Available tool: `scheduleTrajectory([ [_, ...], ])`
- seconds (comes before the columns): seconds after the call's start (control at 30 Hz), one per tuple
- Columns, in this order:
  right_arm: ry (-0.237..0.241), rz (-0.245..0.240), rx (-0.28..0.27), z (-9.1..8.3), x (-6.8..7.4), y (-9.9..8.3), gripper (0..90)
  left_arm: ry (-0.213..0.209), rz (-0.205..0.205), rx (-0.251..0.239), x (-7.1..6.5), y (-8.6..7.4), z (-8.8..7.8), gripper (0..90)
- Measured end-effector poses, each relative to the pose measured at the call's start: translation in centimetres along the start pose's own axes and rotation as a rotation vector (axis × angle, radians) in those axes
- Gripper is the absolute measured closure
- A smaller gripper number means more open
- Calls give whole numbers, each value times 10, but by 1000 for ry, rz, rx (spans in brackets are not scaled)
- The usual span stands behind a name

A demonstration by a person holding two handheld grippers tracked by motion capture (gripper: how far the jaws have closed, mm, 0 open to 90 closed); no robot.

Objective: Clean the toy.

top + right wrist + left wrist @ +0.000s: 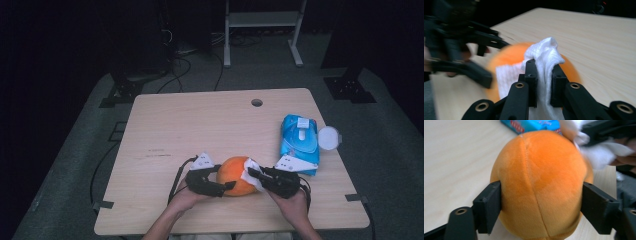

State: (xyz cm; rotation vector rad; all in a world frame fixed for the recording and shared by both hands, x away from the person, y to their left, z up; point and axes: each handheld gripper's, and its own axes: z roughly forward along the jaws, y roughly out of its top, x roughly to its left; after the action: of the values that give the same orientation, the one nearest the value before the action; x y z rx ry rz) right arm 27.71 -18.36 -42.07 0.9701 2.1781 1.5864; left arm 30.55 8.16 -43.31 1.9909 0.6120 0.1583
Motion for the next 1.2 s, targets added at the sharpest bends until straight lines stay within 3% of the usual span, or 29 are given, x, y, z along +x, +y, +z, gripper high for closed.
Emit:
scheduleTrajectory([
  [0.03, 22, -31, -10, 0, 9, 4, 783, 0, 31, -4, -3, 2, 0, 241],
  [0.07, 34, -52, -17, 1, 14, 7, 781, 7, 90, 0, -8, 6, -1, 241],
  [0.13, 27, -96, -11, 3, 22, 11, 781, 20, 128, -3, -13, 8, -3, 220],
  [0.2, 5, -83, -3, 3, 15, 9, 782, 13, 92, -25, -11, 8, -4, 184],
  [0.23, -10, -59, 3, 3, 8, 5, 782, 8, 44, -36, -8, 6, -4, 161],
  [0.3, -26, 9, -11, -1, -5, -1, 782, 33, -5, -22, -3, 3, -2, 118],
  [0.37, -27, 12, -12, -3, -5, 0, 781, 0, -40, -12, 0, 1, 2, 136],
  [0.47, -5, -25, -17, -1, 9, 4, 781, 4, 13, -7, -7, 2, 5, 256],
  [0.57, 45, -59, -20, 3, 20, 7, 781, 36, 107, -5, -15, 4, 3, 330],
  [0.63, 38, -88, -10, 4, 22, 10, 778, 33, 119, 0, -15, 4, 3, 349],
  [0.73, 2, -76, -19, 0, 11, 10, 778, 36, 124, 2, -13, 3, 2, 348],
  [0.8, -34, -43, -18, -4, 1, 7, 781, 27, 91, -4, -12, 5, 3, 281],
  [0.87, -25, -23, -17, -4, 1, 5, 783, 10, 61, -3, -13, 5, 7, 181],
  [0.93, 7, -37, -8, 1, 12, 5, 781, 18, 91, 15, -17, 4, 8, 193],
  [1.0, 34, -88, 12, 7, 26, 6, 779, 45, 160, 31, -24, 4, 8, 277],
  [1.07, 36, -126, 23, 10, 33, 8, 779, 53, 174, 34, -25, 3, 7, 299],
  [1.13, 17, -127, 20, 10, 29, 10, 780, 49, 174, 29, -23, 3, 6, 311],
  [1.2, -20, -87, 7, 6, 16, 11, 779, 44, 181, 33, -22, 2, 6, 308],
])
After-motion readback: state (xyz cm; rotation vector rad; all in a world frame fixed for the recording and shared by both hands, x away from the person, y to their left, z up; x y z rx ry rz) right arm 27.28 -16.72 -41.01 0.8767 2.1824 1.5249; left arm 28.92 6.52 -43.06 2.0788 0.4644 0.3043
